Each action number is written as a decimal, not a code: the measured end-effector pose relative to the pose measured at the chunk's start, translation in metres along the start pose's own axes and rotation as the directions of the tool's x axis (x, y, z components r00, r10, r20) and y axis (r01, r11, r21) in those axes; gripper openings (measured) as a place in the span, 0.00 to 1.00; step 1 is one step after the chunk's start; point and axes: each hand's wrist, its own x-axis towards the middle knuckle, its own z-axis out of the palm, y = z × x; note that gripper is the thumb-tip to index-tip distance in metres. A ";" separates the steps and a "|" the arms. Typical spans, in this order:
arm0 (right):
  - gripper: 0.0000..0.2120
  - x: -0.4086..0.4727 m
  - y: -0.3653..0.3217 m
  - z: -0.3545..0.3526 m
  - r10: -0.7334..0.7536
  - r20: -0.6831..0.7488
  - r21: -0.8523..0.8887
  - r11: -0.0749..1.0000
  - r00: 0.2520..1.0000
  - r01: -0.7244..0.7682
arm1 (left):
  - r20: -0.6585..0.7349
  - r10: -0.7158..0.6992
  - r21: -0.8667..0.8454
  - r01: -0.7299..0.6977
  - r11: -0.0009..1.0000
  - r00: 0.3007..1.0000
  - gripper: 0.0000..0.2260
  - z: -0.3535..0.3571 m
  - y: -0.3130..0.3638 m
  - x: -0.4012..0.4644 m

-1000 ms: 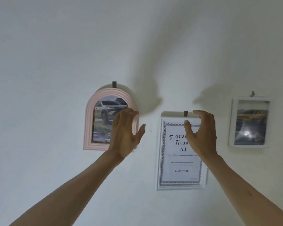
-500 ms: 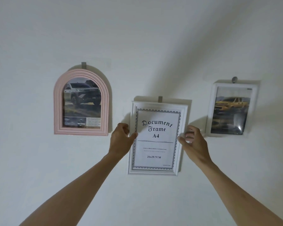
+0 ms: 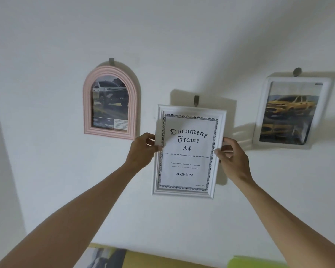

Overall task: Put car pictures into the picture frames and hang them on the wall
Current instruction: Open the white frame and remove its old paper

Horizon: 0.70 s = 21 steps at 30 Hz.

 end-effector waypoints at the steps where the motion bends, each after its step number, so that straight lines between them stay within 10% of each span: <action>1: 0.13 -0.007 0.001 0.002 0.011 0.009 0.004 1.000 1.000 -0.011 | 0.012 -0.016 -0.009 0.016 1.000 1.000 0.10 -0.004 -0.003 -0.007; 21: 0.28 -0.250 0.059 0.112 0.530 0.278 -0.312 0.838 0.801 -0.447 | 0.251 -0.443 0.055 0.445 0.894 0.860 0.11 -0.071 -0.139 -0.189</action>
